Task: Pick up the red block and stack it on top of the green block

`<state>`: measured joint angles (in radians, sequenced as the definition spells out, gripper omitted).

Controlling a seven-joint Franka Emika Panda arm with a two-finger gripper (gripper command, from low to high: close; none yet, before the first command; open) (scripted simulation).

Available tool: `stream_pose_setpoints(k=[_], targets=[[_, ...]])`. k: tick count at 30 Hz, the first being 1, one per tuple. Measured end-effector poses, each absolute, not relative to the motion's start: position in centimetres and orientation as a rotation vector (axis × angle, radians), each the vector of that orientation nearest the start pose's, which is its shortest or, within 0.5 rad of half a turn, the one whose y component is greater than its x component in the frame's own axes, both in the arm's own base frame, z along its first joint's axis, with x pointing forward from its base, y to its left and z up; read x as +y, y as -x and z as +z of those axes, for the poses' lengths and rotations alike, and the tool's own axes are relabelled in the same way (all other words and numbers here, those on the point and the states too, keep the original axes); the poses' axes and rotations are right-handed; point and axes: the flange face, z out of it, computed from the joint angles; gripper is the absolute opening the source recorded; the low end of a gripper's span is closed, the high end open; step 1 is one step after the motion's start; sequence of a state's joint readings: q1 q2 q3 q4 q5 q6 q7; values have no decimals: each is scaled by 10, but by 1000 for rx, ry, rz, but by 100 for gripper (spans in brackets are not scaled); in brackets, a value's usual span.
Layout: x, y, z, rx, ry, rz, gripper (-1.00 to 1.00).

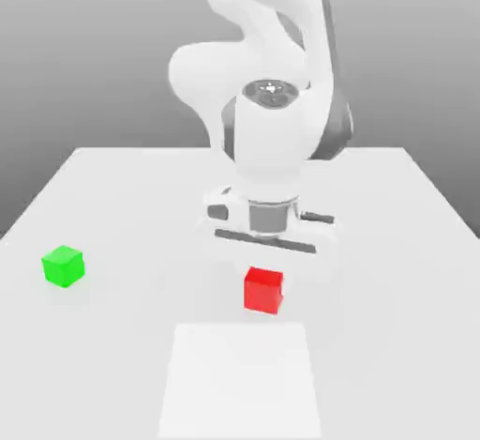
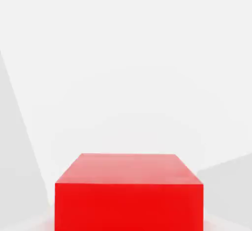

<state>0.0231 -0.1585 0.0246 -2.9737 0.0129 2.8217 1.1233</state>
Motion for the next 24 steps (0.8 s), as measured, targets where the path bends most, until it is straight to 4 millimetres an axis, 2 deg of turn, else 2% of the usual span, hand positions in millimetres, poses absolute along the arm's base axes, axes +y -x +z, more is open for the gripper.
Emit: stream_pose_setpoints(k=[6,12,17,21,24], targets=[[-74,-325,232,1530,2734,-32,-100],[-166,-301,245,1442,2786,-44,-100],[-237,-258,250,1371,2827,-38,-100],[-286,-211,250,1316,2856,-21,-100],[-314,-172,247,1276,2871,-5,-100]])
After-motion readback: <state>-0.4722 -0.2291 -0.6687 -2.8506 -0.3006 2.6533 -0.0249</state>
